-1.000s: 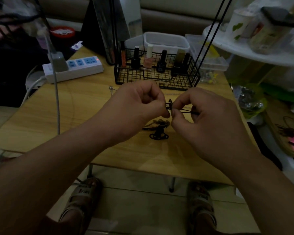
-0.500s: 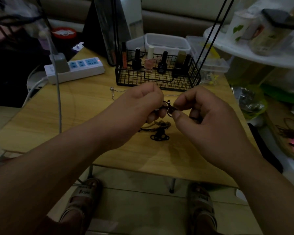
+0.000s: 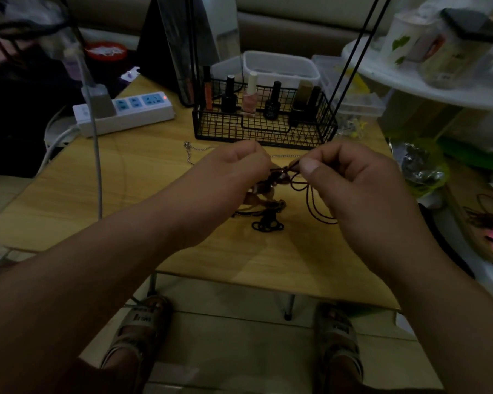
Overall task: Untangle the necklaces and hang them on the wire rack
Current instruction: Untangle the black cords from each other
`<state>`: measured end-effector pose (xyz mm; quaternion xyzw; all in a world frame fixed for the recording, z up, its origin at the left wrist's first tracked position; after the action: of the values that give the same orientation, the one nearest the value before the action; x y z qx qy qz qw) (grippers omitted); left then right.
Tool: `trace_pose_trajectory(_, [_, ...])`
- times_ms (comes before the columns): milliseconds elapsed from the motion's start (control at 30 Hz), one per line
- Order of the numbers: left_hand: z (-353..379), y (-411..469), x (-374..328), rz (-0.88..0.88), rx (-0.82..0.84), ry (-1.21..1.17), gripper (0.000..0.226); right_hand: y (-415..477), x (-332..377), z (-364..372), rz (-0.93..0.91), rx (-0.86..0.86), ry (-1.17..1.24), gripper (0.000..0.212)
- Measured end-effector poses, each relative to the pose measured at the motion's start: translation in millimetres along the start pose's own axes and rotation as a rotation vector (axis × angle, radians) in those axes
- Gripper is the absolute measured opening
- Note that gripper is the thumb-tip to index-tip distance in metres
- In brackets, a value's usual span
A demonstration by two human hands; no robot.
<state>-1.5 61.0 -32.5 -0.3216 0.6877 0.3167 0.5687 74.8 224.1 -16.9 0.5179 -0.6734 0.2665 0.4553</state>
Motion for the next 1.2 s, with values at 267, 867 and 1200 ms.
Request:
trace_pose_trajectory(267, [2,1,11,-0.041,-0.149,-0.17,0.021,5,-9,3,0.268,0.111,0.398,0.016])
trace_pose_trajectory(867, [14,-4,18,-0.164,0.016,-0.309,0.028,3,-2,5,0.345,0.241,0.774,0.013])
trace_pose_trajectory(1200, [17,-4,20,-0.112,0.12,-0.225,0.02,3,-1,3,0.237,0.481,0.838,0.007])
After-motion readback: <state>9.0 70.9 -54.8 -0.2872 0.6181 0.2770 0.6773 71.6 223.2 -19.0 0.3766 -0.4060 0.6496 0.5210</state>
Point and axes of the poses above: each hand's wrist, its own y-axis towards the middle knuckle, its own z-axis out of the palm, x = y × z, the point moved 3 cm from there along y, towards the middle knuckle, and after that the axes turned 7 degrees about z, right-handed, at the moved point
